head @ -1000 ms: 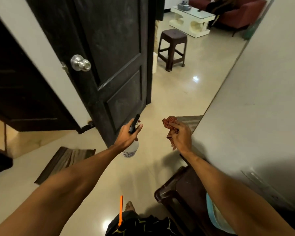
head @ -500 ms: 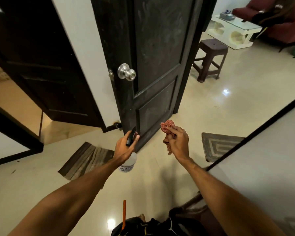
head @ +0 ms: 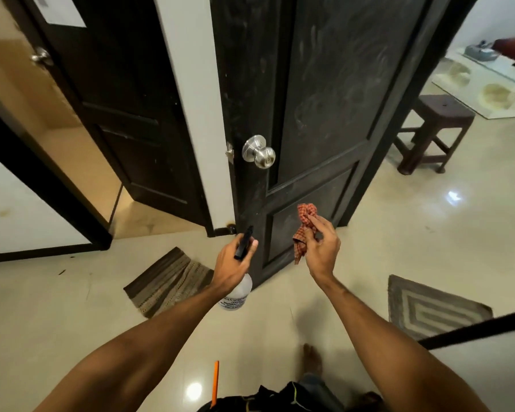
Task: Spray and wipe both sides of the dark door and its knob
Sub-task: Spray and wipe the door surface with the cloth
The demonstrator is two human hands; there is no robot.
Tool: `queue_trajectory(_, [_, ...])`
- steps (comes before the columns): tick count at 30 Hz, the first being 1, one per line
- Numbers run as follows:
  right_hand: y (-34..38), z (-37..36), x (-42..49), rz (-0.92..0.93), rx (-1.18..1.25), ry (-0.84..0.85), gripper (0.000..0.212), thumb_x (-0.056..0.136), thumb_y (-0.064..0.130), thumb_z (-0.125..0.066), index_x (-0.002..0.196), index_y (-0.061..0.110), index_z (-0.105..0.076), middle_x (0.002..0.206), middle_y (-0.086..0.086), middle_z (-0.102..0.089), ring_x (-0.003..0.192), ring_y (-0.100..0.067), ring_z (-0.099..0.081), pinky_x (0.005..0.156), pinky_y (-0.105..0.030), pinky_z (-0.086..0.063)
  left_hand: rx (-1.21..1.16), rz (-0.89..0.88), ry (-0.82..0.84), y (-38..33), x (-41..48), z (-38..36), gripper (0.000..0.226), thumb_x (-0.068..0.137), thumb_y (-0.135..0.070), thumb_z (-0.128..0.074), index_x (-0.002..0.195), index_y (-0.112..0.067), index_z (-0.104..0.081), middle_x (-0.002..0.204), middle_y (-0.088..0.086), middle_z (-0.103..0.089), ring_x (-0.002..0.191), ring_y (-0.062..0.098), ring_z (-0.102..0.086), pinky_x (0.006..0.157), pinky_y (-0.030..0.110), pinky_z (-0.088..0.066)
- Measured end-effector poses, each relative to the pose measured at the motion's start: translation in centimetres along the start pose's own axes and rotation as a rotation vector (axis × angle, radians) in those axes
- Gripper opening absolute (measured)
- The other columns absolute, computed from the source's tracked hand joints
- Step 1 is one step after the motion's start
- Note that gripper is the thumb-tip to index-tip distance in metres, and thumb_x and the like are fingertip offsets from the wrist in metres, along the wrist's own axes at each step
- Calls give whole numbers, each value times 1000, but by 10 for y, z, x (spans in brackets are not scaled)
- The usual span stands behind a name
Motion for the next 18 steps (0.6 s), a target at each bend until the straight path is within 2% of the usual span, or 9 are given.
queue_trajectory(3, [-8,-4,33,-12,57,35,42,89,-7,-70,127,13,-72,124,2,-65,117,-11,-61,106,-38,-52,13,9,-29,-8,22,-13,11,104,-37,-63,111,-28,-63,77,-12,-65,63,1,-65,62,23,-55])
queue_trajectory(5, [-14,-7,61,-29,92,59,40,90,-7,-71,125,10,-72,123,1,-65,116,-11,-61,106,-34,-52,13,22,-52,-12,41,-24,11,103,-41,-63,107,-31,-63,79,-7,-67,62,6,-66,63,33,-59])
queue_trajectory(7, [-20,-5,92,-44,109,73,37,89,-7,-71,123,8,-73,121,1,-65,114,-10,-61,105,-31,-52,14,53,-80,-18,57,-38,17,102,-47,-62,107,-31,-63,85,-2,-71,69,12,-68,69,44,-62])
queue_trajectory(10, [-32,-1,135,-45,123,88,35,88,-5,-73,121,5,-73,117,-2,-66,108,-11,-63,101,-28,-53,4,94,-136,-34,75,-61,18,103,-46,-62,107,-29,-64,84,-7,-68,78,14,-69,75,41,-61])
queue_trajectory(15, [-45,6,187,-98,189,99,35,90,-2,-74,124,5,-72,111,0,-65,102,-13,-65,94,-23,-54,-48,125,-178,-55,101,-98,12,103,-40,-65,103,-28,-64,72,-18,-64,64,9,-64,69,46,-61])
queue_trajectory(18, [-52,4,220,-155,233,112,37,91,2,-74,127,7,-70,112,0,-64,101,-13,-67,91,-19,-54,-50,127,-197,-65,124,-116,11,102,-42,-66,100,-31,-64,71,-16,-66,61,9,-63,68,53,-62])
Point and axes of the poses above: each hand's wrist, its own x-axis towards the middle knuckle, its own z-axis out of the back of the hand, y = z × x, the point moved 1 cm from there along x, towards the middle knuckle
